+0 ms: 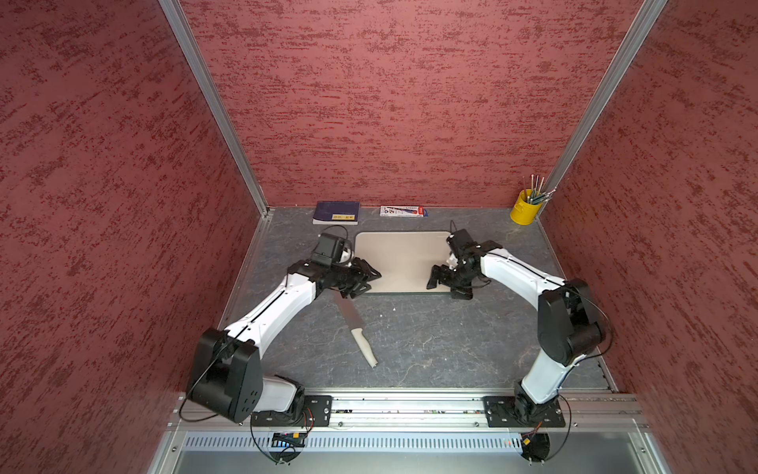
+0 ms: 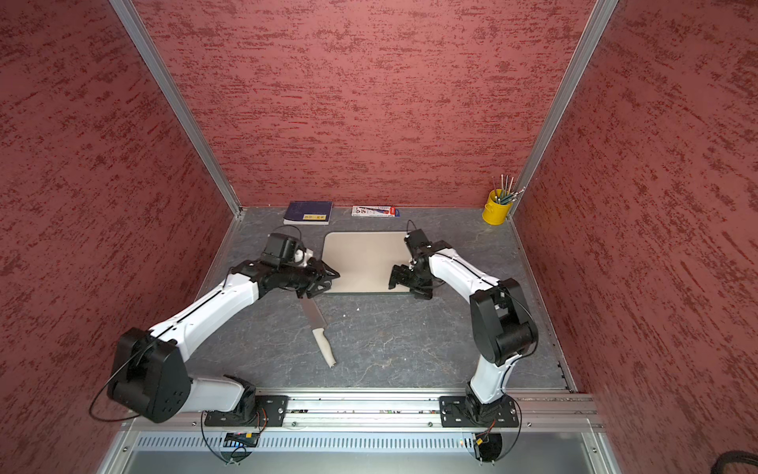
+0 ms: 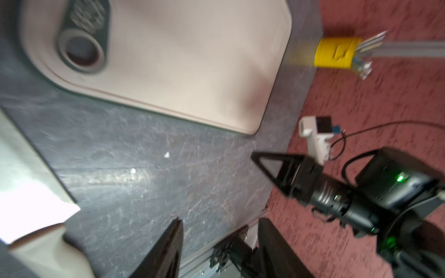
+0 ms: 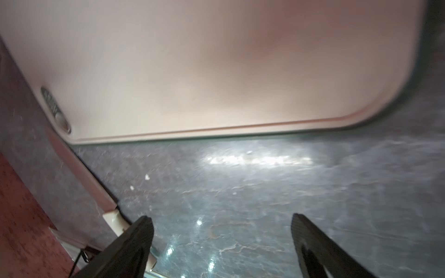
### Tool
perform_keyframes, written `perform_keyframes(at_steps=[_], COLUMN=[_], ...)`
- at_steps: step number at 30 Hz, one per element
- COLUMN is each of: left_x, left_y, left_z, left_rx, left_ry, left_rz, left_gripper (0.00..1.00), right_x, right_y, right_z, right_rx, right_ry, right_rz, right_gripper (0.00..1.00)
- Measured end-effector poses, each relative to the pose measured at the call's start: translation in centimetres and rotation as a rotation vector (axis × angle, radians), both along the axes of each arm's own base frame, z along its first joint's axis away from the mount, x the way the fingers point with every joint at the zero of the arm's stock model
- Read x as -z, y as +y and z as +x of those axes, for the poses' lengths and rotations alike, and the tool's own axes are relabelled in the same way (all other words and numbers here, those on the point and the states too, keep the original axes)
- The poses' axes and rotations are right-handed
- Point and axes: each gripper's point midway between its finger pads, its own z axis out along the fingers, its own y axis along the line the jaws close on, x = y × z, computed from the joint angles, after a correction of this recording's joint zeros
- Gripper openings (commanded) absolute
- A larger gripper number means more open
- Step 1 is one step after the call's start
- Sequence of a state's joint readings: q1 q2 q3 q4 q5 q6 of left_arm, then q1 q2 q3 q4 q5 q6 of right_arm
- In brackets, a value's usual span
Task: Align the knife with the edge of the cutting board
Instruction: Move the knife to the center of the board, then pick up the knife at the center of the board.
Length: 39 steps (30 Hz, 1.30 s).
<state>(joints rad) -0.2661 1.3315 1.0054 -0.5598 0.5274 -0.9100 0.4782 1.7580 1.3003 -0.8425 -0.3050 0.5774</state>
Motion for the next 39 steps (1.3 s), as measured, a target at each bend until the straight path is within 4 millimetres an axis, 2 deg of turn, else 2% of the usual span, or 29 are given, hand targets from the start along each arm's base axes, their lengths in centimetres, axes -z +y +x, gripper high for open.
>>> perform_keyframes(at_steps=[2, 4, 5, 8, 12, 14, 17, 20, 23, 27, 31, 35, 39], left_x=[-0.5, 0.2, 1.1, 4.5, 8.1, 9.1, 9.5, 9.6, 9.6, 10.0, 10.6, 10.7, 10.4], left_y=[5.3, 10.2, 12.6, 17.2, 20.5, 21.1, 21.2, 21.4, 21.9, 23.1, 23.4, 23.4, 23.3], left_z=[0.8, 0.8, 0.5, -1.6, -4.1, -4.9, -5.0, -5.1, -5.3, -5.7, -5.8, -6.0, -6.1], left_rx=[-0.152, -0.289, -0.354, -0.476, -0.572, -0.587, -0.572, -0.554, -0.550, -0.558, -0.547, -0.536, -0.535], left_ry=[-0.017, 0.000, 0.024, 0.134, 0.256, 0.286, 0.292, 0.284, 0.278, 0.285, 0.300, 0.293, 0.272], left_rz=[0.035, 0.082, 0.111, 0.176, 0.199, 0.201, 0.207, 0.221, 0.234, 0.244, 0.238, 0.238, 0.243], left_gripper=[0.54, 0.54, 0.54, 0.53, 0.54, 0.54, 0.54, 0.54, 0.54, 0.54, 0.53, 0.53, 0.54], right_x=[-0.4, -0.5, -0.4, 0.2, 1.2, 1.8, 2.2, 2.5, 3.2, 5.2, 6.9, 6.8, 6.8], right_y=[3.4, 6.2, 7.6, 11.9, 17.7, 20.1, 22.4, 23.3, 23.2, 21.9, 20.5, 20.8, 20.7], right_z=[-1.9, -3.9, -4.9, -7.2, -9.2, -10.5, -12.2, -13.5, -13.7, -13.8, -13.8, -13.5, -13.4], right_rx=[-0.115, -0.210, -0.259, -0.383, -0.521, -0.589, -0.662, -0.714, -0.739, -0.757, -0.768, -0.776, -0.781], right_ry=[-0.031, -0.056, -0.066, -0.094, -0.139, -0.159, -0.179, -0.186, -0.191, -0.175, -0.152, -0.156, -0.167], right_rz=[-0.006, -0.021, -0.030, -0.058, -0.082, -0.091, -0.097, -0.117, -0.174, -0.273, -0.361, -0.385, -0.405], right_gripper=[0.94, 0.94, 0.94, 0.94, 0.94, 0.94, 0.94, 0.93, 0.91, 0.87, 0.76, 0.73, 0.62])
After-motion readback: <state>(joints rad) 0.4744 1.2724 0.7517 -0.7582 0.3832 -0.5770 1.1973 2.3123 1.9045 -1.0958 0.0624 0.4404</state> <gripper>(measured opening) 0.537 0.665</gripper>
